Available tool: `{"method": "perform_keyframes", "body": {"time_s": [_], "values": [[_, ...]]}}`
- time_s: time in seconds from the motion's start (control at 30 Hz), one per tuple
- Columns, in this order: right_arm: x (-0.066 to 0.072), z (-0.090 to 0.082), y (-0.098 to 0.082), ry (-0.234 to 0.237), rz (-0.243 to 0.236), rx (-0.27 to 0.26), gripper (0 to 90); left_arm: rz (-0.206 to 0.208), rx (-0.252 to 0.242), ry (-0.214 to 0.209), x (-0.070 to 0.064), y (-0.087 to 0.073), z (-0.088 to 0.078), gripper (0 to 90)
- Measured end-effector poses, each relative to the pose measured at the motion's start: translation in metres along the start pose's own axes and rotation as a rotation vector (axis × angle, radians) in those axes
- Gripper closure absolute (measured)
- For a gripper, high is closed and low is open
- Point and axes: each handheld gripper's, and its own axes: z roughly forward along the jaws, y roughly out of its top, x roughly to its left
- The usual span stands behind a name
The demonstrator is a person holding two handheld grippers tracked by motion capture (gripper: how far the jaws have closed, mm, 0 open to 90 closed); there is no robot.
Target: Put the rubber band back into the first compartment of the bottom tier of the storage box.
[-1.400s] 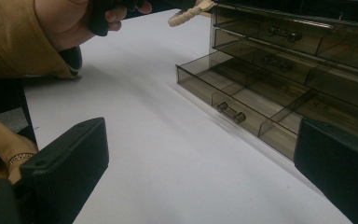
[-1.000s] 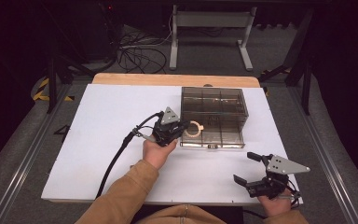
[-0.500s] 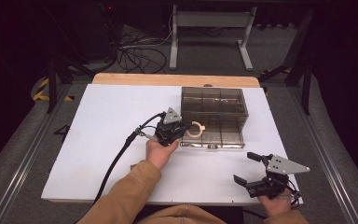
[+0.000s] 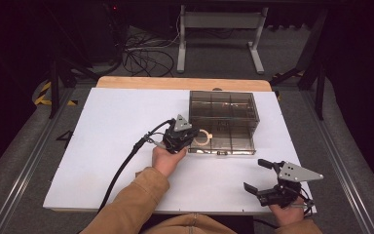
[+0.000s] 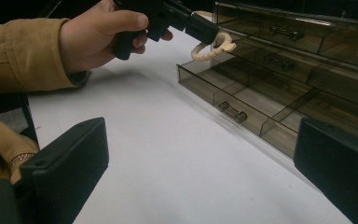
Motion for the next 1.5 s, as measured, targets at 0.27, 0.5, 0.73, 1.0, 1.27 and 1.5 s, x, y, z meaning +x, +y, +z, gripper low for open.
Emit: {"method": "perform_keyframes", "body": {"time_s": [0.27,0.5,0.73,1.0,1.27,1.5], "values": [[0.0,0.0,0.0,0.0,0.005,0.0,3.8,-0.005,0.021,0.008,0.0,-0.003,0.004,84.1],[0.0,-0.001,0.0,0.001,0.006,-0.002,3.8,0.003,0.01,0.001,-0.004,-0.002,0.001,68.4],[0.0,-0.001,0.0,0.0,0.009,-0.002,3.7,-0.016,-0.019,-0.026,-0.005,0.004,-0.01,58.6],[-0.001,-0.001,0.0,0.0,0.007,-0.004,3.7,-0.011,-0.051,-0.044,-0.009,0.014,-0.025,49.0],[0.0,-0.001,0.0,0.001,0.008,-0.002,3.7,-0.013,-0.07,-0.055,-0.012,0.02,-0.036,44.5],[0.0,-0.001,0.0,0.002,0.008,-0.008,3.7,-0.01,-0.081,-0.058,-0.013,0.022,-0.043,43.2]]}}
